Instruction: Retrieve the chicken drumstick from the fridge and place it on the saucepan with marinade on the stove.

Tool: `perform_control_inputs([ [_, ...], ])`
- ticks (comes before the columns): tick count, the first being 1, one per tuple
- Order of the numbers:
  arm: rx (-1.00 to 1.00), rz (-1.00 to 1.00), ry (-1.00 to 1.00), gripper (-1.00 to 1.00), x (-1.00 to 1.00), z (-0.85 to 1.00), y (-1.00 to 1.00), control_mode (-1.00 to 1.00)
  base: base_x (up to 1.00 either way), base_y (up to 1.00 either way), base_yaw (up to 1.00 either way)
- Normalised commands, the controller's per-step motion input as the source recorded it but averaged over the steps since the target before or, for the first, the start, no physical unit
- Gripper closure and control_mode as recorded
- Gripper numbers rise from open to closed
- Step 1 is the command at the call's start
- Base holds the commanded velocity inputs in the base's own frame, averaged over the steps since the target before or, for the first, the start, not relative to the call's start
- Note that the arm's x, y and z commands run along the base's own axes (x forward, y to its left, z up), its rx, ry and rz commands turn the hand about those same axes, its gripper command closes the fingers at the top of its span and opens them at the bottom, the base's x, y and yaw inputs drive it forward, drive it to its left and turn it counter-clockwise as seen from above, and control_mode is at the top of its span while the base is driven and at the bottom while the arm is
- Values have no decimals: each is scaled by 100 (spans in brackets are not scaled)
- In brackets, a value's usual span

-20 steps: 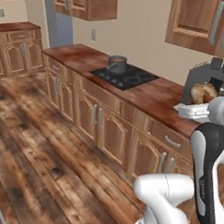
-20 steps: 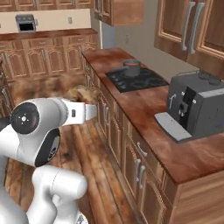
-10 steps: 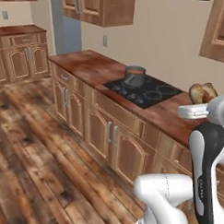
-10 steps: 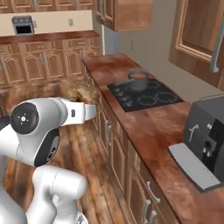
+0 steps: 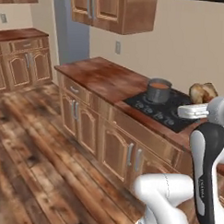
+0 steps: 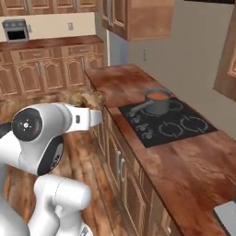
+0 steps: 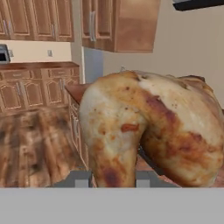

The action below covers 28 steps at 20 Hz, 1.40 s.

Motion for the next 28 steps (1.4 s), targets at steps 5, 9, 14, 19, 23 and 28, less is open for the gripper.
perform_control_inputs([
  [5,0,0,0,100,0,0,0,100,100,78,-34],
  [9,0,0,0,100,0,0,0,100,100,87,-44],
  [14,0,0,0,100,0,0,0,100,100,90,-51],
  [19,0,0,0,100,0,0,0,100,82,47,-69],
  [23,0,0,0,100,0,0,0,100,35,3,-83],
  [28,0,0,0,100,0,0,0,100,15,-3,-79],
])
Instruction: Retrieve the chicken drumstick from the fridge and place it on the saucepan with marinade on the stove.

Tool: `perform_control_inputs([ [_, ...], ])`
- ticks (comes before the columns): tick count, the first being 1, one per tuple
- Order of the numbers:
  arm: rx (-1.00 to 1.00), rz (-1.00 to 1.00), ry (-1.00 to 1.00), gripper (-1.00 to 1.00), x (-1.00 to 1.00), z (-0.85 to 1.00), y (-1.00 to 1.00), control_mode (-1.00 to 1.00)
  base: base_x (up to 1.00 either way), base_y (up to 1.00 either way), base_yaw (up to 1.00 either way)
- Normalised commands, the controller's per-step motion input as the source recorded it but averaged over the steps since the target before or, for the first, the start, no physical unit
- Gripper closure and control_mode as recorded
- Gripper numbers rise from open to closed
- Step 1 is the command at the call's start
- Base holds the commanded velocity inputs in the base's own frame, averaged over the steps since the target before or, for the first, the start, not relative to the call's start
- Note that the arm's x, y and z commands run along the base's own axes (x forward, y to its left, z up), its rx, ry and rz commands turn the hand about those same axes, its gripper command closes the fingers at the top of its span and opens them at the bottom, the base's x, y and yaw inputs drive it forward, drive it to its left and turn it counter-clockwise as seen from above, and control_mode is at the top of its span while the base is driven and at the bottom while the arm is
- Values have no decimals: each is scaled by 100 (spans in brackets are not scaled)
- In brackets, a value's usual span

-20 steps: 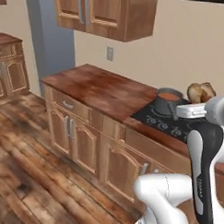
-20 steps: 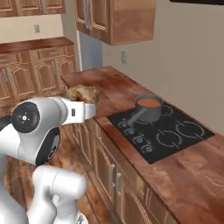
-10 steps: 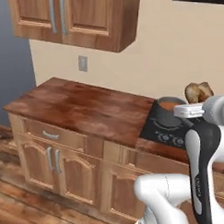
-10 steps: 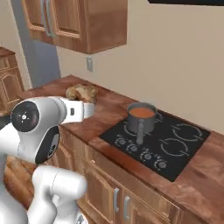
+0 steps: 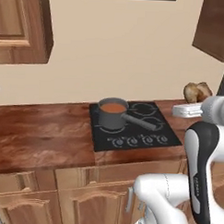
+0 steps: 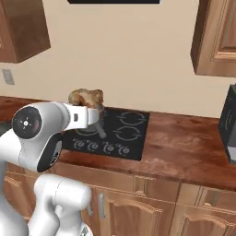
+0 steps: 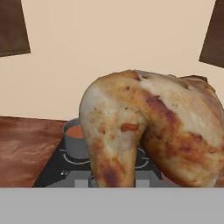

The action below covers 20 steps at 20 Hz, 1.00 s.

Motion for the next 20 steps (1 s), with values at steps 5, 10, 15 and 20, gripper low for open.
perform_control_inputs([
  [5,0,0,0,100,0,0,0,100,8,4,-21],
  [10,0,0,0,100,0,0,0,100,43,75,-7],
  [15,0,0,0,100,0,0,0,100,54,56,0],
  [20,0,0,0,100,0,0,0,100,80,4,0],
])
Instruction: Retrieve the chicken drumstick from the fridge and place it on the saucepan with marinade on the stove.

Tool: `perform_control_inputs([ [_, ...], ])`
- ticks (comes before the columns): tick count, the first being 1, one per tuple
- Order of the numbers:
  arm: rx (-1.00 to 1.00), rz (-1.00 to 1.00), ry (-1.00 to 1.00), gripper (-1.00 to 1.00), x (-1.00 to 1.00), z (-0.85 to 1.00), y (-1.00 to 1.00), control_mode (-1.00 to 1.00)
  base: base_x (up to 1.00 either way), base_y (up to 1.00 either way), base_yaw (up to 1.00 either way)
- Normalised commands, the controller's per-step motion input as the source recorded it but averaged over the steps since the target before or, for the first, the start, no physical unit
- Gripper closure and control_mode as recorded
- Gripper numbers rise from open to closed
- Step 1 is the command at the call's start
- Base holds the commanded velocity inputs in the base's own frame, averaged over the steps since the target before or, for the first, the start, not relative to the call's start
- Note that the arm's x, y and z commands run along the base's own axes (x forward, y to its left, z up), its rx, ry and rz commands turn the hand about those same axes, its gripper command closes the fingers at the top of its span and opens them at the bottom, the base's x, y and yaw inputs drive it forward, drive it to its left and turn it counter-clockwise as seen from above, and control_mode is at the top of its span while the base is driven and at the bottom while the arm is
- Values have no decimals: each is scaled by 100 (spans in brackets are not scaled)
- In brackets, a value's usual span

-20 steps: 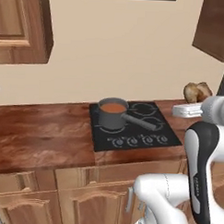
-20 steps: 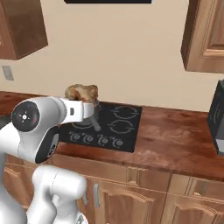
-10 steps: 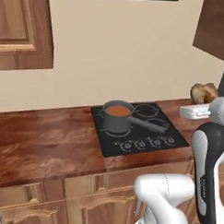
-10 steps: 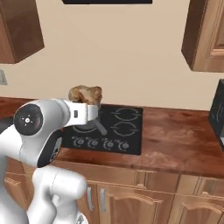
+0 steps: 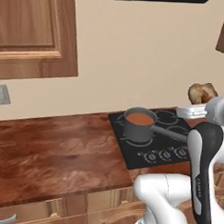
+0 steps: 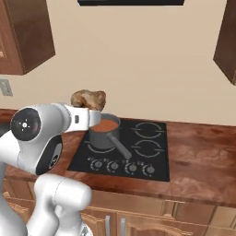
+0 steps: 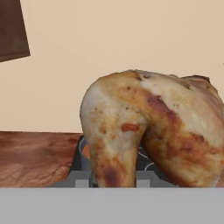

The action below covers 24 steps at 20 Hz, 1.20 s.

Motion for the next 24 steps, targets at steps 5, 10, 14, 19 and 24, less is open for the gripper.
perform_control_inputs([
  [5,0,0,0,100,0,0,0,100,94,11,0],
  [10,0,0,0,100,0,0,0,100,94,20,0],
  [14,-18,0,62,100,100,0,27,-100,0,0,0],
  [19,-22,3,55,100,85,-11,24,-100,0,0,0],
  [24,-3,2,12,100,13,-5,0,-100,0,0,0],
])
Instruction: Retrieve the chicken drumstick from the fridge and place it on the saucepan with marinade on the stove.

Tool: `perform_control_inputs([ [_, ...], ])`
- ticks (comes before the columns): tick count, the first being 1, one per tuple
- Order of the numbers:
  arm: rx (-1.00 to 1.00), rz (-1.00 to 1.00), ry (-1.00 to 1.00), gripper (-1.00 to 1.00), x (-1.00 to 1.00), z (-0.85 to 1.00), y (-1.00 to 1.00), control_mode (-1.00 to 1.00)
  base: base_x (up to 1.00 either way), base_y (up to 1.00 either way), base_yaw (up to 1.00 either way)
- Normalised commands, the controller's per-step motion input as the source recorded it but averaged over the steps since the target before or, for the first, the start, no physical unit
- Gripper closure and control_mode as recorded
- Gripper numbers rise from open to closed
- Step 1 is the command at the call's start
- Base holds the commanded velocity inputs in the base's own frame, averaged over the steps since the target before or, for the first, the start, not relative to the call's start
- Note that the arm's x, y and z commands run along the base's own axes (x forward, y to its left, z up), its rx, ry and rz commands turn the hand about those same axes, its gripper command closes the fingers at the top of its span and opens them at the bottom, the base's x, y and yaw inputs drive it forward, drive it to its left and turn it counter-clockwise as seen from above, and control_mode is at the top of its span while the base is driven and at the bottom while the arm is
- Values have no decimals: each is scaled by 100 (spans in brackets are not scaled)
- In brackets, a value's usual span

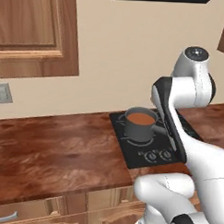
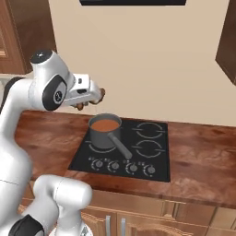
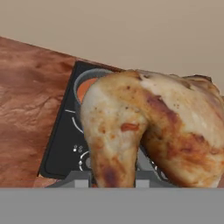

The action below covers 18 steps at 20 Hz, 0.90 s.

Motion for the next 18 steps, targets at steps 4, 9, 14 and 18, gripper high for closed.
perform_control_inputs([
  [4,0,0,6,100,13,-44,0,-100,0,0,0],
  [9,5,0,1,100,15,-36,0,-100,0,0,0],
  [14,12,0,0,100,16,-29,-4,-100,0,0,0],
  [18,14,0,0,100,23,-35,0,-100,0,0,0],
])
